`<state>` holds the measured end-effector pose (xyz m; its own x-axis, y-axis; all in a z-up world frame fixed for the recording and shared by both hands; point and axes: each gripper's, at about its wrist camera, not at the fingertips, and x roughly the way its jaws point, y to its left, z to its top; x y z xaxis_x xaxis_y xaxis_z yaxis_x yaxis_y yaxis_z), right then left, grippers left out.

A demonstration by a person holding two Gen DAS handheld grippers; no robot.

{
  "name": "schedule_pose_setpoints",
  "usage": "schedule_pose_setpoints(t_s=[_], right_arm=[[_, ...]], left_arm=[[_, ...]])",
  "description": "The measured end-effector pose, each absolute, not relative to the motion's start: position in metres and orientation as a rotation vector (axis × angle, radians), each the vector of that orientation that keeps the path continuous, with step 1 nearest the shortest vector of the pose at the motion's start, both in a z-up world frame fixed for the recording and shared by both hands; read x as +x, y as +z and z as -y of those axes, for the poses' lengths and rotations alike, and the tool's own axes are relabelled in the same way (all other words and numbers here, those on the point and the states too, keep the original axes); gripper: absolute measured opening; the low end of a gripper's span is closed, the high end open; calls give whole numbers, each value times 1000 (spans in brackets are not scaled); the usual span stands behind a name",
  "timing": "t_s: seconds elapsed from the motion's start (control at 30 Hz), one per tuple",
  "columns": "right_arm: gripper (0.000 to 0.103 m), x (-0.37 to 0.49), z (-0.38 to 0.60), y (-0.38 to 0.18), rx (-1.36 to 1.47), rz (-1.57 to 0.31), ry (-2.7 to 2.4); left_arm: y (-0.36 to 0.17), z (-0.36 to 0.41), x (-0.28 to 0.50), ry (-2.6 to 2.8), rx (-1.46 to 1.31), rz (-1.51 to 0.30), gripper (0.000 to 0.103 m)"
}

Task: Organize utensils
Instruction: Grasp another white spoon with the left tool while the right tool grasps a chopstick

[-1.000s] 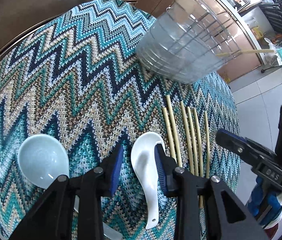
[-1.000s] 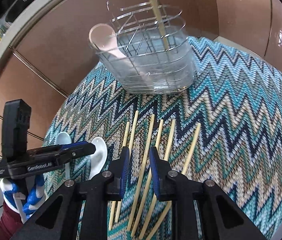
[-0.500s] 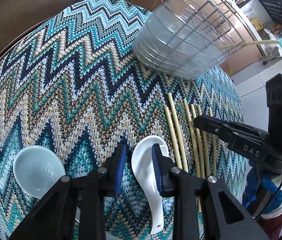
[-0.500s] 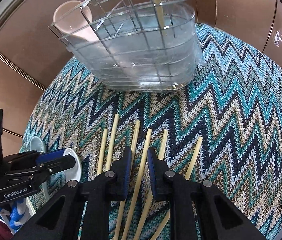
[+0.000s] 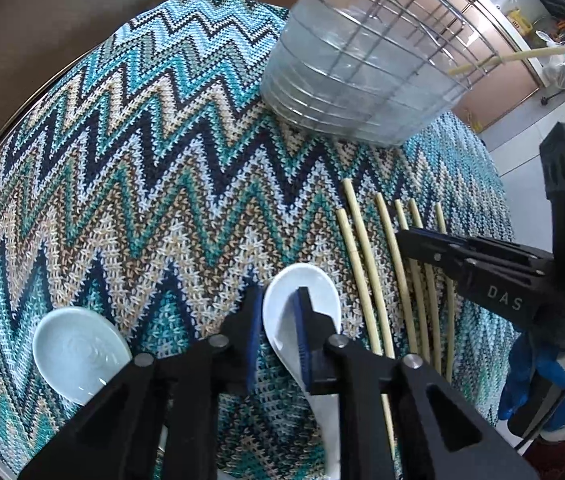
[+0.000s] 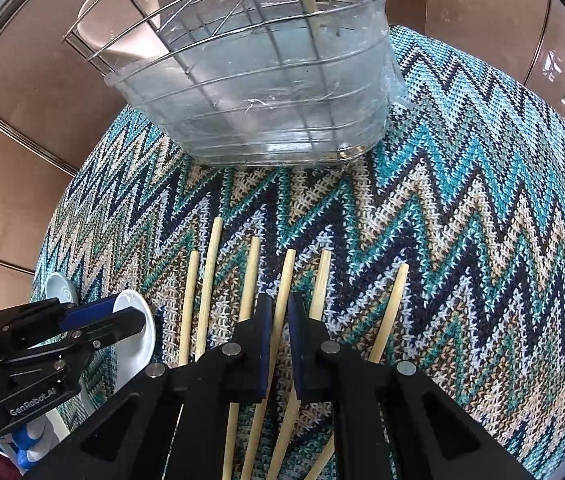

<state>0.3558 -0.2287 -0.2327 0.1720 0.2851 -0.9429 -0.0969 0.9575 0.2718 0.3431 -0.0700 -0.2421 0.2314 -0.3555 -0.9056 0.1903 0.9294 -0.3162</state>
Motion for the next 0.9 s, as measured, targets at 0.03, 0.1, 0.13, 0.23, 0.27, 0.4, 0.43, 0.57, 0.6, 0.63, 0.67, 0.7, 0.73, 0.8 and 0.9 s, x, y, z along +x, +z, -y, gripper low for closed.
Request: schedule_pose_setpoints(t_s=[0.03,0.1,0.13,0.23,0.27,0.4,0.43,0.57,0.6,0.63,0.67,0.7,0.73,0.8,0.9], right_arm=[[8,355,228,-233,163,-1371,269],[8,352,226,-234,172,-1366,266],[7,351,227,-234,186,-1363,268],[7,345,229,-231,223,-1350,282],[6,343,232,-228,232,-1343,289],[6,329,236,-209,267,-1301,308],[6,325,238,-203,276,-1285,316],[6,309,243,-178,266,-1218,335],[6,303,245,-171,265,-1197,338],[6,297,248,-164,264,-1177,338],[6,293,249,-158,264,-1160,339],[6,287,250,-151,261,-1137,340],[6,281,253,-145,258,-1118,337],[6,271,253,-133,258,-1085,335],[6,253,254,-116,253,-1035,328]], left_arm=[[-242,72,344,-376,-147,-1283,12],[-242,74,345,-374,-149,-1280,9],[-242,75,345,-374,-153,-1278,9],[-241,74,342,-380,-156,-1260,5],[-239,73,340,-381,-154,-1249,5],[-228,64,321,-382,-155,-1198,3],[-225,62,318,-382,-162,-1187,3],[-207,48,302,-374,-166,-1119,3],[-203,45,298,-371,-165,-1101,3],[-198,43,293,-366,-163,-1085,3],[-193,40,288,-363,-161,-1070,3],[-187,36,283,-362,-162,-1053,3],[-183,34,278,-359,-161,-1041,3],[-172,26,267,-354,-159,-1012,3],[-157,20,254,-342,-164,-973,3]])
